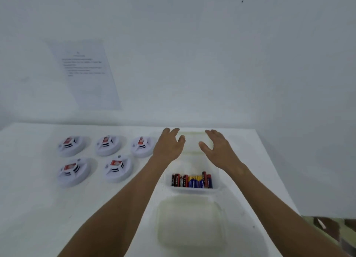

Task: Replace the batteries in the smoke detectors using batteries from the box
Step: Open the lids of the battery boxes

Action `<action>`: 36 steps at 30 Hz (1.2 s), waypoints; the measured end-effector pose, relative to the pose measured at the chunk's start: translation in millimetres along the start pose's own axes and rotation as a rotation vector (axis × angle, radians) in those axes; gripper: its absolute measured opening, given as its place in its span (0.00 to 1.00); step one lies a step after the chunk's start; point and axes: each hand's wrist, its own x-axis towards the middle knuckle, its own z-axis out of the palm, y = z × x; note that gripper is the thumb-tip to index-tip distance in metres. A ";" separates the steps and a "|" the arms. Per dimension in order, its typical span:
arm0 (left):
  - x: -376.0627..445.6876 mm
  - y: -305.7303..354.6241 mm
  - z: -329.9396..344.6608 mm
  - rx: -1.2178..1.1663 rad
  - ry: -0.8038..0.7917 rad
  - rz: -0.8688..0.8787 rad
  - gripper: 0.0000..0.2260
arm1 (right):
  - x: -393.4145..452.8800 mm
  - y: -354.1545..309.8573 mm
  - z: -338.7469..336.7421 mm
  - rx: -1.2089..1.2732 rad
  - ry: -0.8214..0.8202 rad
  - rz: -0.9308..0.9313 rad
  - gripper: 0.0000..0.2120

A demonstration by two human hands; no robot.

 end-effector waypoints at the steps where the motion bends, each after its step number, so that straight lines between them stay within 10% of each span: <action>1: 6.7 -3.6 2.1 0.007 -0.011 -0.013 0.22 | 6.9 3.5 2.1 -0.002 -0.012 0.013 0.29; 11: 40.4 -33.8 23.1 -0.067 -0.150 -0.069 0.26 | 45.1 27.2 19.9 0.073 -0.174 0.206 0.34; 31: 75.3 -52.5 30.4 -0.506 -0.137 -0.092 0.19 | 78.0 52.6 28.1 0.372 0.002 0.167 0.24; 36: 75.3 -55.7 34.1 -0.343 -0.297 -0.077 0.42 | 81.4 53.3 32.9 0.198 0.009 0.126 0.25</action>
